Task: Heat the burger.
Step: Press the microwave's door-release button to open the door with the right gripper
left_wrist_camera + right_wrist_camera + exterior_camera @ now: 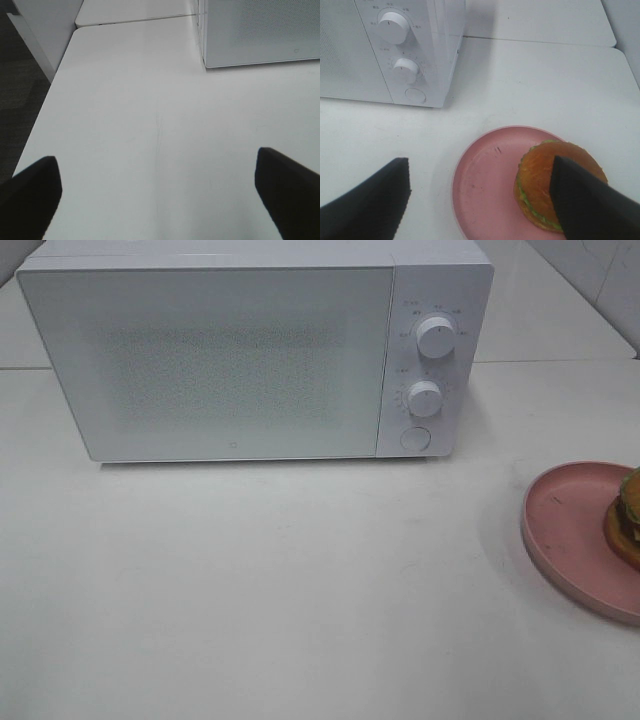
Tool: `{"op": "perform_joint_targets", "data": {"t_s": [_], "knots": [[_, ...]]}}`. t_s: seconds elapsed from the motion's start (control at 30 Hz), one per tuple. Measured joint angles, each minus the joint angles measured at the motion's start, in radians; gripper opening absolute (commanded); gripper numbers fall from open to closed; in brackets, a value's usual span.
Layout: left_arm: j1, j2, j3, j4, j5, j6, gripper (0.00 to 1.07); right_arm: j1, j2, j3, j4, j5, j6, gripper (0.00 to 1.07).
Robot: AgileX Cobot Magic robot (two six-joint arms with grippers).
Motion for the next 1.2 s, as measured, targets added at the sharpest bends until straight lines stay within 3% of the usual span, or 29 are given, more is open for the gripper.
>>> {"op": "perform_joint_targets", "data": {"t_s": [0.63,0.8,0.93,1.13,1.2], "knots": [[0.000,0.000,0.000,0.000,0.000,0.000,0.98,0.000,0.334,0.000,0.003,-0.392,0.025,0.76],[0.000,0.000,0.000,0.000,0.000,0.000,0.98,0.000,0.469,0.035,0.003,-0.673,0.025,0.76],[0.000,0.000,0.000,0.000,0.000,0.000,0.98,0.000,0.520,0.061,0.007,-0.788,0.025,0.76],[0.000,0.000,0.000,0.000,0.000,0.000,0.98,0.040,0.607,0.109,0.124,-0.988,-0.081,0.76],[0.000,0.000,0.000,0.000,0.000,0.000,0.98,0.098,0.657,0.141,0.240,-1.096,-0.177,0.76]]}}
